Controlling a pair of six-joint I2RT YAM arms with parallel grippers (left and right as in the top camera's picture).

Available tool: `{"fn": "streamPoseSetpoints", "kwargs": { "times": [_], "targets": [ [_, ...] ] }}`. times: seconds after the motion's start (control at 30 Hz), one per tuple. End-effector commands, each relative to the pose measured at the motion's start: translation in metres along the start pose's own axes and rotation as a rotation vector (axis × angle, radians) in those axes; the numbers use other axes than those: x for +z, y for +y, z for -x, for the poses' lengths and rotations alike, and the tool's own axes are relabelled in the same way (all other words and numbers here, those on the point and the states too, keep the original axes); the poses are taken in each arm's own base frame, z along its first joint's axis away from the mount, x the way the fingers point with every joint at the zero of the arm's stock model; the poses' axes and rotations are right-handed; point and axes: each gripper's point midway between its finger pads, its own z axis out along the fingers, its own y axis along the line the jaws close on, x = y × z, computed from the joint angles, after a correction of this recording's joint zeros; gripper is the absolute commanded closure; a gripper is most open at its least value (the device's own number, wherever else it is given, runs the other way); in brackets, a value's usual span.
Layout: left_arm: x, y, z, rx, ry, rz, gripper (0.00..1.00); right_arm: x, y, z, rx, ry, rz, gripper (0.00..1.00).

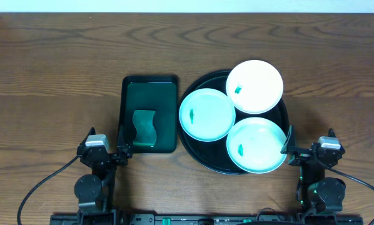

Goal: Clean dirty plates on tray and stack at the side

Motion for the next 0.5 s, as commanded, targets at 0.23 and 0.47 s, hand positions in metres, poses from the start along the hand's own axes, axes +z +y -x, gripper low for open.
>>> {"fn": "streamPoseSetpoints", "kwargs": {
  "times": [0.23, 0.47],
  "targets": [
    [0.0004, -0.0068, -0.0158, 0.017, 0.056, -0.042, 0.2, -0.0001, 0.0036, -0.0016, 0.011, 0.006, 0.012, 0.01],
    [0.0004, -0.0068, -0.0158, 0.017, 0.056, -0.042, 0.2, -0.0002, 0.0038, 0.0027, 0.013, -0.012, 0.012, 0.01]
  ]
}}
